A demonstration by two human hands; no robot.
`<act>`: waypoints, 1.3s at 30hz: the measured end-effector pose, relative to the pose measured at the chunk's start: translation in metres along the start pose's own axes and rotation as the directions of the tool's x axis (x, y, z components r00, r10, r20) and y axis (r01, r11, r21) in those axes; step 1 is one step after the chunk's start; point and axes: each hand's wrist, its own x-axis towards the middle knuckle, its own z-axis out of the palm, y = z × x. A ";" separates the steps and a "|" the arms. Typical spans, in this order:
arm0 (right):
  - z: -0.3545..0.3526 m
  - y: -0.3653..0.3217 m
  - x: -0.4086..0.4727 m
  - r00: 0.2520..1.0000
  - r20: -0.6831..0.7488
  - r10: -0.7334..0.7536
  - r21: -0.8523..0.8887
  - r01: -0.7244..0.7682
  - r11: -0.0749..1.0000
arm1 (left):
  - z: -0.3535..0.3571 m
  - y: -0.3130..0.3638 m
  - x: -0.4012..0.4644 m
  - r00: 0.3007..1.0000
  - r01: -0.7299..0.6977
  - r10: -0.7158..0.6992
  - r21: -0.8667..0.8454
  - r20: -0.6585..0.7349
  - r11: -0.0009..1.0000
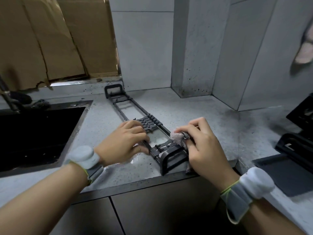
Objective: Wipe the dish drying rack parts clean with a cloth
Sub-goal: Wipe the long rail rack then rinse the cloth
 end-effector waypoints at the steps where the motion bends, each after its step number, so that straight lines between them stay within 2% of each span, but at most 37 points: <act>1: -0.002 0.002 0.001 1.000 0.002 -0.003 -0.019 0.003 1.000 | 0.002 0.006 -0.002 0.999 0.026 -0.025 0.007 -0.030 1.000; 5: -0.008 0.014 0.010 0.999 -0.014 0.051 -0.069 -0.052 0.996 | 0.005 0.037 -0.002 0.983 0.137 -0.124 0.088 -0.137 0.987; 8: -0.015 0.018 0.016 0.991 -0.088 0.104 -0.051 -0.109 0.993 | 0.012 0.054 0.006 0.972 0.186 -0.162 0.141 -0.170 0.972; 11: -0.023 0.015 0.017 0.981 -0.158 0.113 -0.029 -0.119 0.993 | 0.022 0.066 0.020 0.958 0.223 -0.191 0.134 -0.212 0.966; 13: -0.026 0.018 0.015 0.985 -0.135 0.105 -0.063 -0.114 0.991 | 0.030 0.074 0.031 0.952 0.251 -0.222 0.121 -0.213 0.960; 17: -0.024 0.038 0.008 0.987 0.049 0.154 -0.263 -0.136 0.955 | 0.037 0.092 0.055 0.947 0.288 -0.270 0.089 -0.175 0.953; 20: -0.026 0.048 0.008 0.979 0.058 0.197 -0.300 -0.171 0.939 | 0.036 0.099 0.067 0.950 0.300 -0.290 0.077 -0.116 0.951; 25: -0.028 0.051 0.013 0.979 0.058 0.195 -0.299 -0.169 0.939 | 0.017 0.079 0.051 0.960 0.258 -0.253 0.028 -0.118 0.966; 30: -0.018 0.046 0.013 0.979 -0.010 0.203 -0.294 -0.197 0.935 | -0.004 0.031 -0.007 0.909 0.417 -0.415 0.062 -0.037 0.907; 34: 0.002 0.020 0.013 0.992 -0.106 0.061 -0.212 -0.083 0.974 | -0.010 0.021 -0.038 0.871 0.487 -0.490 0.066 0.029 0.871; 36: 0.014 0.011 0.016 0.999 -0.048 0.004 -0.195 -0.013 0.981 | -0.008 0.018 -0.041 0.889 0.449 -0.455 0.100 0.057 0.888; 39: 0.032 0.012 0.013 0.996 0.088 0.019 -0.223 0.001 0.975 | -0.008 0.013 -0.047 0.883 0.450 -0.462 0.132 0.084 0.883</act>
